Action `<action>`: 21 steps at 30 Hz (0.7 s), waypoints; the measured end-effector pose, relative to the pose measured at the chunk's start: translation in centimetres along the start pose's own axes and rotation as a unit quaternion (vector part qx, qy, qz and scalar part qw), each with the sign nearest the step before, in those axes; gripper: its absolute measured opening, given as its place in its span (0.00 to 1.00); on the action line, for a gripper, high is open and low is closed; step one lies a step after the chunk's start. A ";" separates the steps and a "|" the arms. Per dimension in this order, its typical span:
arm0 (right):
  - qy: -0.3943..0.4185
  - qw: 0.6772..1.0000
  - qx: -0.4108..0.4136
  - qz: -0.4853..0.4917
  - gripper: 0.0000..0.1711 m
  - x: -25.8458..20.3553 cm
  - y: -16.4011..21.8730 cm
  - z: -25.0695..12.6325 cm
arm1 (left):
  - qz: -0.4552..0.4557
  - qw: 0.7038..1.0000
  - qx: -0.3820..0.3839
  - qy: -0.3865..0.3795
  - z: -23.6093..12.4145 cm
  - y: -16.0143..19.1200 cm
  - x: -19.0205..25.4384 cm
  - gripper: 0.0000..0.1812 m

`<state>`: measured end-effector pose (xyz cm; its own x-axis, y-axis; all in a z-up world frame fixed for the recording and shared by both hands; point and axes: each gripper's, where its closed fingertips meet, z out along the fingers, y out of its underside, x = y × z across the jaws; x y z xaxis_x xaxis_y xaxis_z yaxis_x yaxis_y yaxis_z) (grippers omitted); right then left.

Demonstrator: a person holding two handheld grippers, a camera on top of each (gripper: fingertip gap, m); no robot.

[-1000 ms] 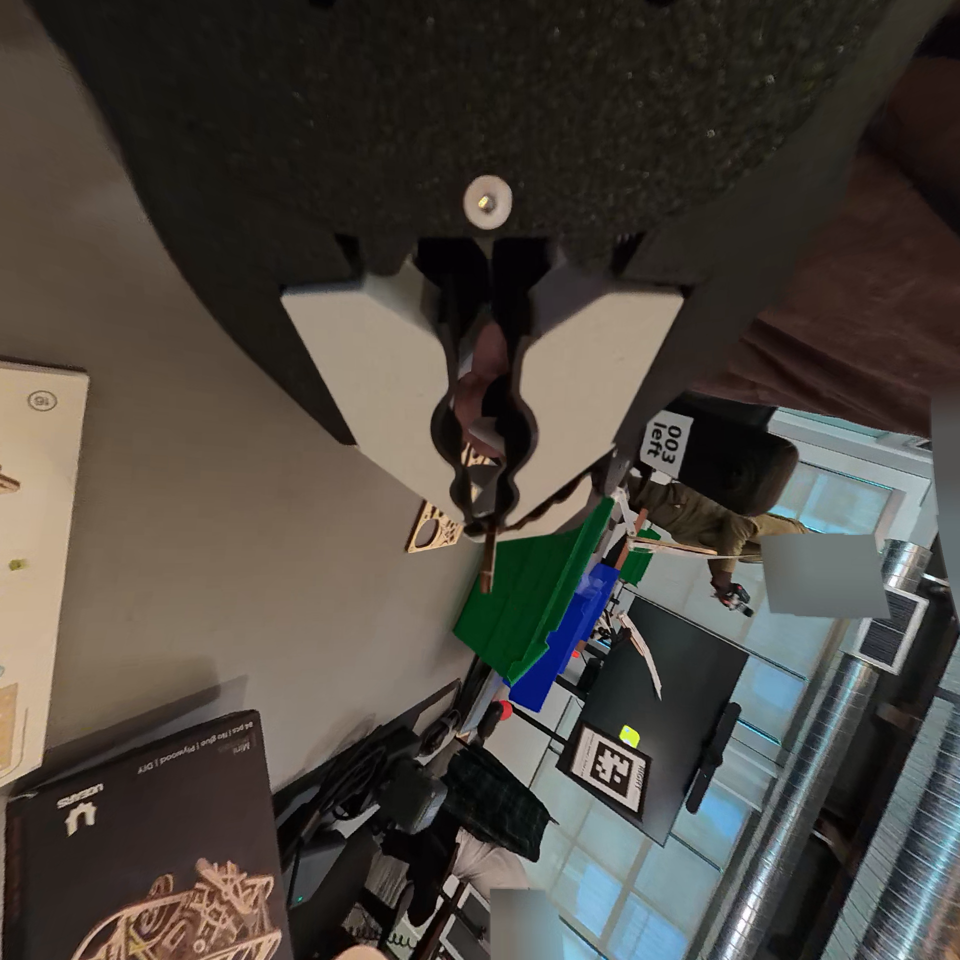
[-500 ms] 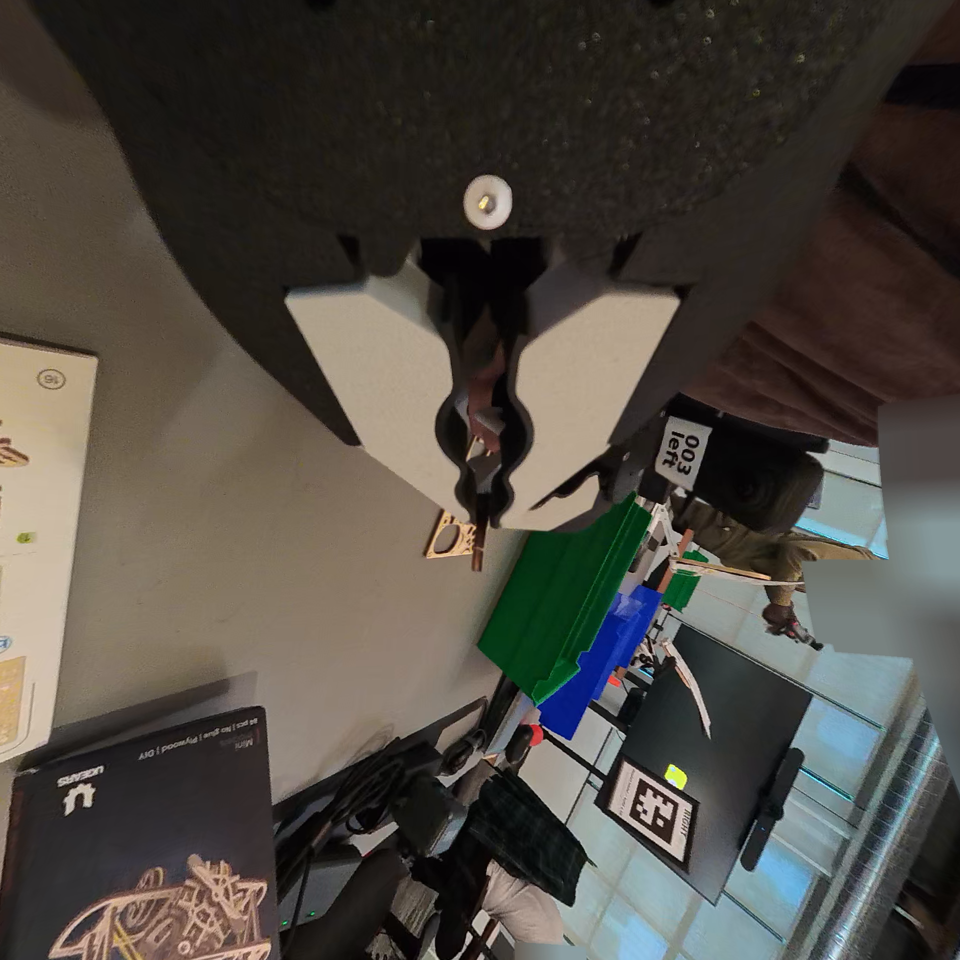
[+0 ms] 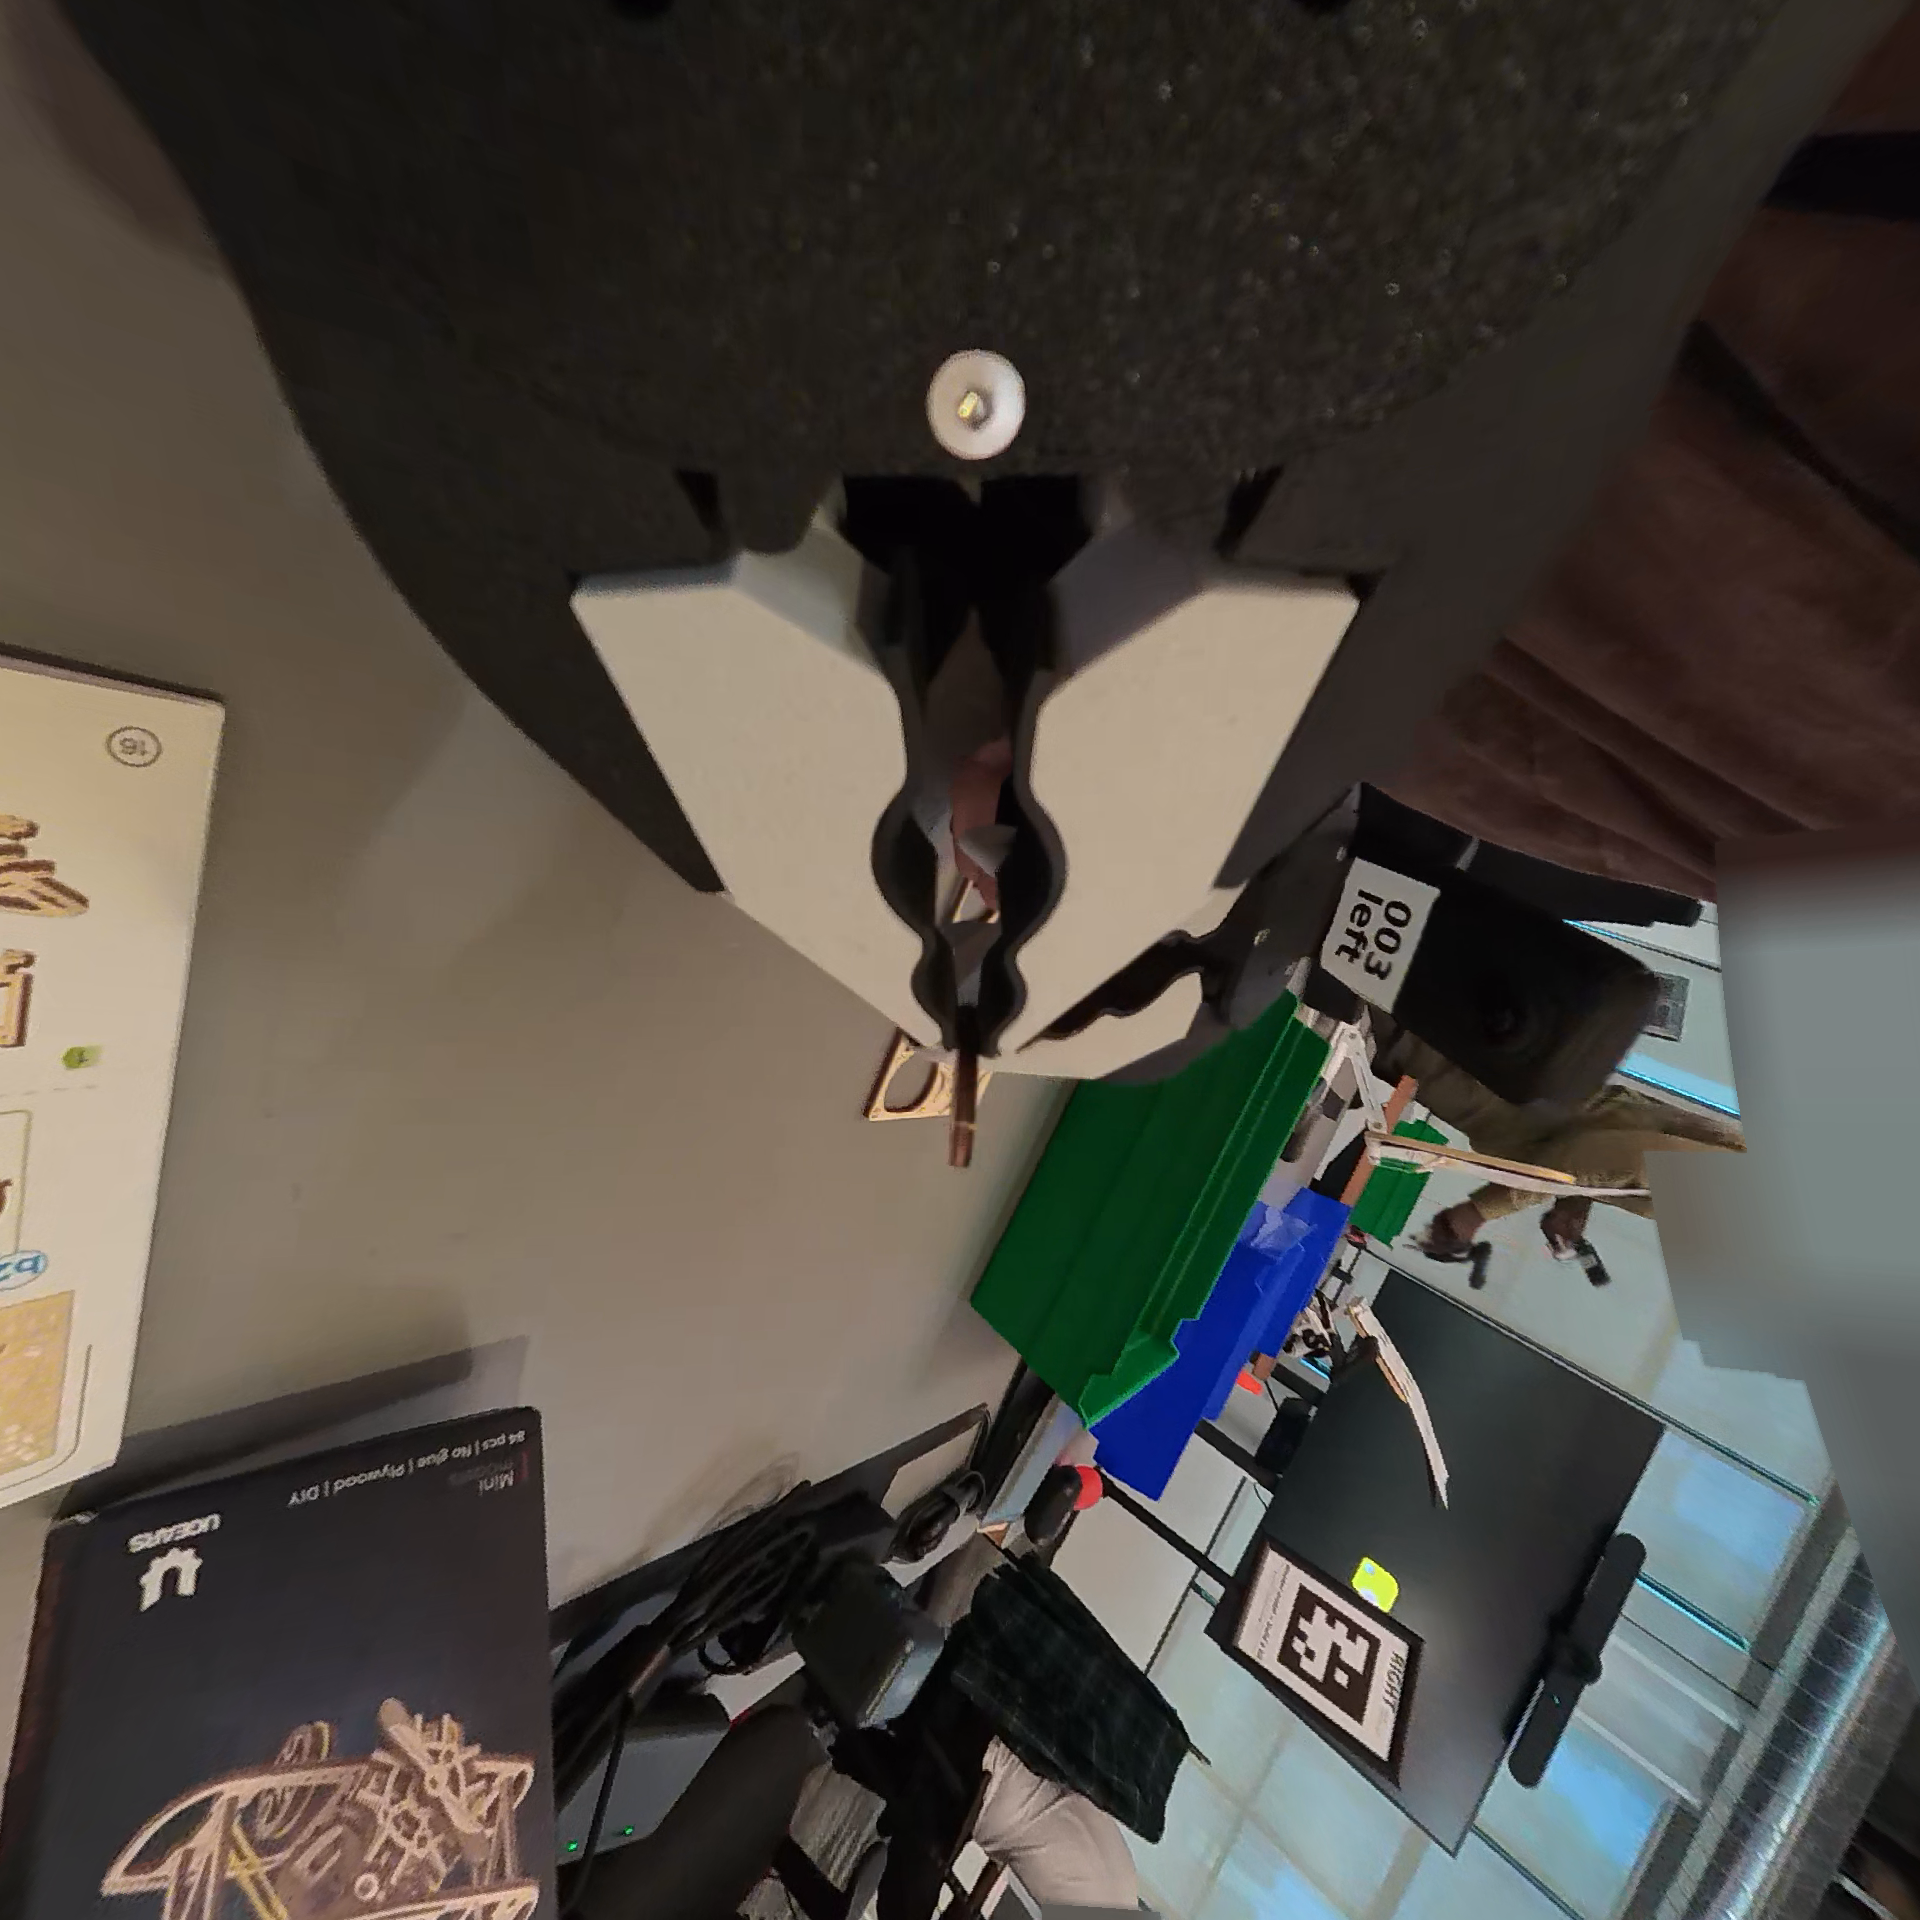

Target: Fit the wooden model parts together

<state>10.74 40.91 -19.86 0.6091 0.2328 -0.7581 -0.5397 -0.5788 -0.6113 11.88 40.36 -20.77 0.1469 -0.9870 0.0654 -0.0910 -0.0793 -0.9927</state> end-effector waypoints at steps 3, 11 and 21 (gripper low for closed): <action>0.011 1.000 -0.010 -0.017 0.02 0.1 0.1 0.0 | -0.001 1.000 -0.003 0.004 0.1 0.1 0.0 0.02; 0.069 0.997 -0.026 -0.031 0.02 2.1 -1.2 -2.2 | -0.004 1.000 0.004 0.005 -0.1 -0.1 -0.2 0.00; -0.029 0.988 -0.150 0.022 0.01 -0.7 1.8 -4.7 | -0.014 0.985 0.063 0.160 -0.9 -2.0 4.5 0.14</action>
<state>12.07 36.03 -19.34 0.5501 0.2410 -0.7996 -0.3636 -0.7928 -0.4891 11.80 35.96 -18.38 -0.1726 -0.9798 0.1008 0.0348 -0.1084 -0.9935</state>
